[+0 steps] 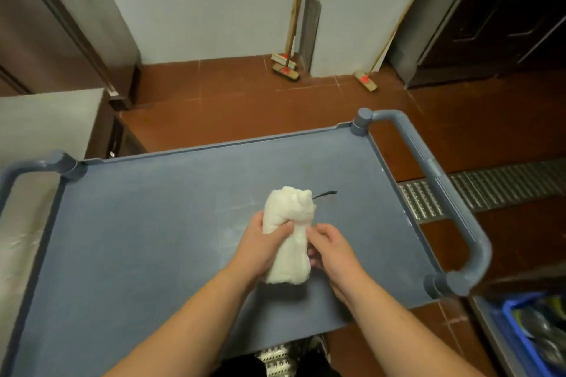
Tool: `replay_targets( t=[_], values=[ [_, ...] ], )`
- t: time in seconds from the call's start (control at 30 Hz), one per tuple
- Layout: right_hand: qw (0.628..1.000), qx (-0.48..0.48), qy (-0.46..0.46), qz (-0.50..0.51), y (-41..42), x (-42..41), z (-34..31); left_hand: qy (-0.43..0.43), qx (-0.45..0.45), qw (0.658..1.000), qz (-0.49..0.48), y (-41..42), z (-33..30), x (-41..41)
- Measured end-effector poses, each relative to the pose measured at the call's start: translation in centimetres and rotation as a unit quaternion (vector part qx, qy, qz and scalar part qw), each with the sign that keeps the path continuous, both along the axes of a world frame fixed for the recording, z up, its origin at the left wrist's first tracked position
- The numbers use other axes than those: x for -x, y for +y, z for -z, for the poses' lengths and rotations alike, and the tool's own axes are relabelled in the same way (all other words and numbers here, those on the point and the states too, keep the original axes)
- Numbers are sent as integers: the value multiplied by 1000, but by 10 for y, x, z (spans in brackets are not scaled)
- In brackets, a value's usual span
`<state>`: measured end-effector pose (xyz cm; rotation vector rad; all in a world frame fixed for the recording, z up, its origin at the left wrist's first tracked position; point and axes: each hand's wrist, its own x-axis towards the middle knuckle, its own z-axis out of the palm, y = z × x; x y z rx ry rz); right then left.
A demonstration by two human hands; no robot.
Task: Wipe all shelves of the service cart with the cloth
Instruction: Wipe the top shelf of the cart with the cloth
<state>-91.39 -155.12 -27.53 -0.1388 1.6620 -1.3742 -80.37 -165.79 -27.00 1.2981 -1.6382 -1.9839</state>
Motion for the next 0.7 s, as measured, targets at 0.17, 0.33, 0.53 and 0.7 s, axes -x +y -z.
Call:
replay_targets(
  t=[0.17, 0.33, 0.53, 0.7],
  values=[
    [984, -22, 23, 175, 9, 18, -5, -55, 99, 988, 108, -56, -15, 19],
    [959, -55, 42, 274, 44, 52, -2, -84, 153, 967, 187, -74, -17, 86],
    [952, -68, 40, 296, 47, 108, 21, -100, 182, 951, 229, -54, 2, 173],
    [957, -41, 37, 286, 27, 164, 36, -176, 241, 939, 170, -64, 20, 243]
  ],
)
